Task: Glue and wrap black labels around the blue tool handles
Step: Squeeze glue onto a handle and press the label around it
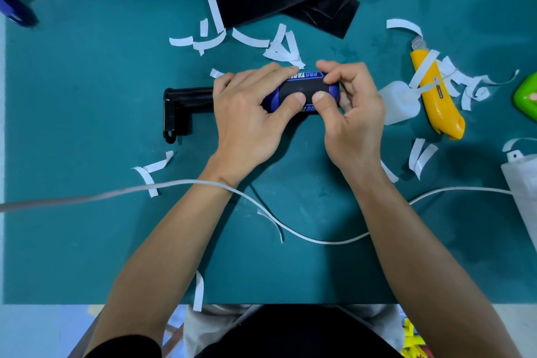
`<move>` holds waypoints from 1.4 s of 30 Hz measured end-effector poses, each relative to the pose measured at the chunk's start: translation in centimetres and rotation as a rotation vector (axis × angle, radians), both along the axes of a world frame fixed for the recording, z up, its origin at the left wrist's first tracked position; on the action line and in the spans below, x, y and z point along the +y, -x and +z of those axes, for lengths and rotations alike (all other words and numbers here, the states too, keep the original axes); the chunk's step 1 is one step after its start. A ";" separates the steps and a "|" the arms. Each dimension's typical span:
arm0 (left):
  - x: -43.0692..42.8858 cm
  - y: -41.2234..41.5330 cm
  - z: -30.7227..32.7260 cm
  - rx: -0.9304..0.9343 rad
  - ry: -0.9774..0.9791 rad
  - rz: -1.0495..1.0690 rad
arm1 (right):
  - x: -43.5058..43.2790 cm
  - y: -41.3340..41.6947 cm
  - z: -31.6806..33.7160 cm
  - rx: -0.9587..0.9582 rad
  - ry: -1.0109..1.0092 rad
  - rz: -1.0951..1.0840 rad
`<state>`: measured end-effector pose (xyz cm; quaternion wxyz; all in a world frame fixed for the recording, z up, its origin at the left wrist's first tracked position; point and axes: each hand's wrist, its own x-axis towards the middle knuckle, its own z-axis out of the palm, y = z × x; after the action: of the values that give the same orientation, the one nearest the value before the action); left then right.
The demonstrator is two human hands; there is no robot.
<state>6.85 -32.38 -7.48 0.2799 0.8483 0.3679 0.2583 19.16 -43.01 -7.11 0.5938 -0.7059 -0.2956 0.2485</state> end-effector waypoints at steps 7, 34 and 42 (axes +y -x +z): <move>-0.1 0.0 -0.1 -0.022 0.026 0.010 | 0.2 -0.2 0.0 -0.035 -0.006 -0.002; 0.7 0.9 -1.1 0.138 -0.189 -0.143 | -0.6 -1.0 0.5 -0.214 0.196 0.191; 1.0 0.9 -1.1 0.113 -0.170 -0.155 | -4.6 2.1 5.2 -0.764 -0.031 0.028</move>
<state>5.94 -31.41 -8.58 0.2047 0.9081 0.2932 0.2180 17.02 -47.61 -1.89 0.4478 -0.7346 -0.5090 -0.0289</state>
